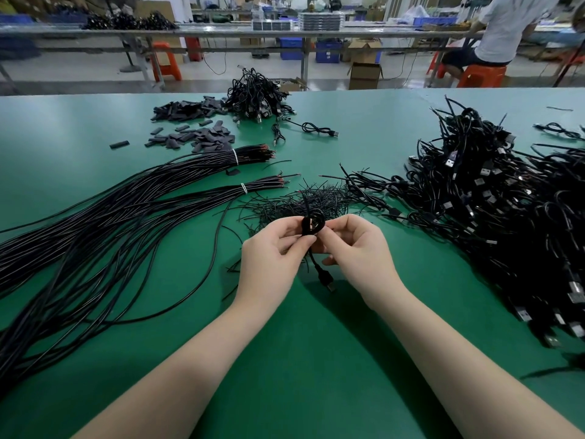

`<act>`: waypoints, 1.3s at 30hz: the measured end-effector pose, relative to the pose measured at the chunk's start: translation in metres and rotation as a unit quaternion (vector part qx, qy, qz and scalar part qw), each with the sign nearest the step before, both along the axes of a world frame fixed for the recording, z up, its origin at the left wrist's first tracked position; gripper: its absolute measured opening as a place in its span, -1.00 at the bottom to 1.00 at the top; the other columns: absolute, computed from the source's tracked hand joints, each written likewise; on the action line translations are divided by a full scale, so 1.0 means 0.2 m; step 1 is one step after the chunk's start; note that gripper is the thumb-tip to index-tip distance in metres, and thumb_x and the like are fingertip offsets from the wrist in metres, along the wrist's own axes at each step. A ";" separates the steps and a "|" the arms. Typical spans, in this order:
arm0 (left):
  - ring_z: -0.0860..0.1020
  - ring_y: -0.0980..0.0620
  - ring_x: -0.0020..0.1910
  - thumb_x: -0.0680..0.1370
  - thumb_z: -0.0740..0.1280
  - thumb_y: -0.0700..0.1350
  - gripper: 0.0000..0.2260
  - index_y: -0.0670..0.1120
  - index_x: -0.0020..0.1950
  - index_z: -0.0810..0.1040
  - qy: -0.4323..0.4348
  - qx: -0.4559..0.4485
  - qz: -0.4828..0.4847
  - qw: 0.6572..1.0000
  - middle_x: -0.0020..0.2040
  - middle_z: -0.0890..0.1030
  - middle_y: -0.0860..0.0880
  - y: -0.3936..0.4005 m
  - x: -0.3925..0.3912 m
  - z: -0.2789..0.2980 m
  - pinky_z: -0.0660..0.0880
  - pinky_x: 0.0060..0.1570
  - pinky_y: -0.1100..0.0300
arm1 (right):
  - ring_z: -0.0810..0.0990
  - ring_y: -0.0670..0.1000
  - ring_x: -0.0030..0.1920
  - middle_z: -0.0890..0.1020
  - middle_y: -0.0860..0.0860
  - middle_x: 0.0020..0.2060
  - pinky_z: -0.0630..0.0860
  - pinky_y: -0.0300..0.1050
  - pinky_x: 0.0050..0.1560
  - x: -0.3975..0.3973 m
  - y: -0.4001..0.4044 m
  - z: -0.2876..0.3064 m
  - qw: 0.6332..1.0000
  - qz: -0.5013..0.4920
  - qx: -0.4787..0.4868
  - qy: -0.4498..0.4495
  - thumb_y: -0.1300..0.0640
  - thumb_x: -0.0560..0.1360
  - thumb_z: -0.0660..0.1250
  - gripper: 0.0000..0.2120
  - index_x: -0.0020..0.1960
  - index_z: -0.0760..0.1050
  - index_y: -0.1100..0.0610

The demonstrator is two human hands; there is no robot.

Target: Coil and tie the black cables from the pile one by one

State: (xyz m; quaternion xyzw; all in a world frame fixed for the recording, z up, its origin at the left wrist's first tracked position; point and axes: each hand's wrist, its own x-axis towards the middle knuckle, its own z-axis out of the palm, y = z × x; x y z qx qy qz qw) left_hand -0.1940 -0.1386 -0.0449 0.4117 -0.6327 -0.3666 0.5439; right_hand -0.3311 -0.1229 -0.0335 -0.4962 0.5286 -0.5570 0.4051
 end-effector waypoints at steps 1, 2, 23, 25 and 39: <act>0.65 0.26 -0.08 0.49 0.46 -0.24 -0.68 0.22 -0.03 0.57 -0.003 -0.004 -0.002 1.000 -0.05 0.66 0.28 0.00 0.00 0.00 0.48 -0.08 0.48 | 0.70 -0.08 -0.23 0.70 0.03 -0.31 0.54 -0.25 -0.34 0.00 0.00 0.00 1.000 0.002 0.004 -0.002 0.20 0.53 0.37 -0.93 -0.14 0.54 0.13; 0.66 0.26 -0.09 0.49 0.45 -0.24 -0.68 0.22 -0.03 0.57 -0.004 -0.006 -0.004 1.000 -0.06 0.66 0.29 0.01 0.00 0.00 0.48 -0.09 0.48 | 0.71 -0.06 -0.22 0.71 0.04 -0.30 0.54 -0.26 -0.35 0.00 0.00 0.01 1.000 0.007 0.011 -0.012 0.20 0.53 0.37 -0.93 -0.14 0.54 0.13; 0.59 0.09 -0.28 0.44 0.36 -0.20 -0.78 -0.12 0.08 0.53 0.288 0.274 -0.213 0.893 -0.17 0.64 -0.02 -0.04 0.02 0.02 0.53 -0.30 0.23 | 0.55 -0.11 -0.40 0.64 0.01 -0.38 0.49 -0.30 -0.36 0.00 0.00 0.06 0.965 0.092 0.136 -0.205 0.27 0.51 0.36 -0.89 -0.18 0.59 0.16; 0.58 0.09 -0.29 0.43 0.37 -0.20 -0.74 -0.12 0.11 0.52 0.289 0.286 -0.223 0.886 -0.17 0.63 -0.02 -0.04 0.04 0.02 0.53 -0.32 0.24 | 0.55 -0.10 -0.40 0.64 0.03 -0.35 0.50 -0.29 -0.35 -0.01 0.00 0.07 0.958 0.109 0.151 -0.219 0.27 0.51 0.36 -0.90 -0.17 0.61 0.16; 0.65 0.08 -0.32 0.34 0.44 -0.23 -0.82 -0.01 -0.12 0.72 0.198 0.284 -0.241 0.907 -0.14 0.71 0.00 -0.05 0.09 0.05 0.55 -0.36 0.29 | 0.52 -0.13 -0.42 0.61 -0.01 -0.35 0.45 -0.34 -0.44 -0.08 0.02 0.08 0.922 0.221 0.265 -0.177 0.08 0.34 0.44 -0.88 -0.34 0.64 0.10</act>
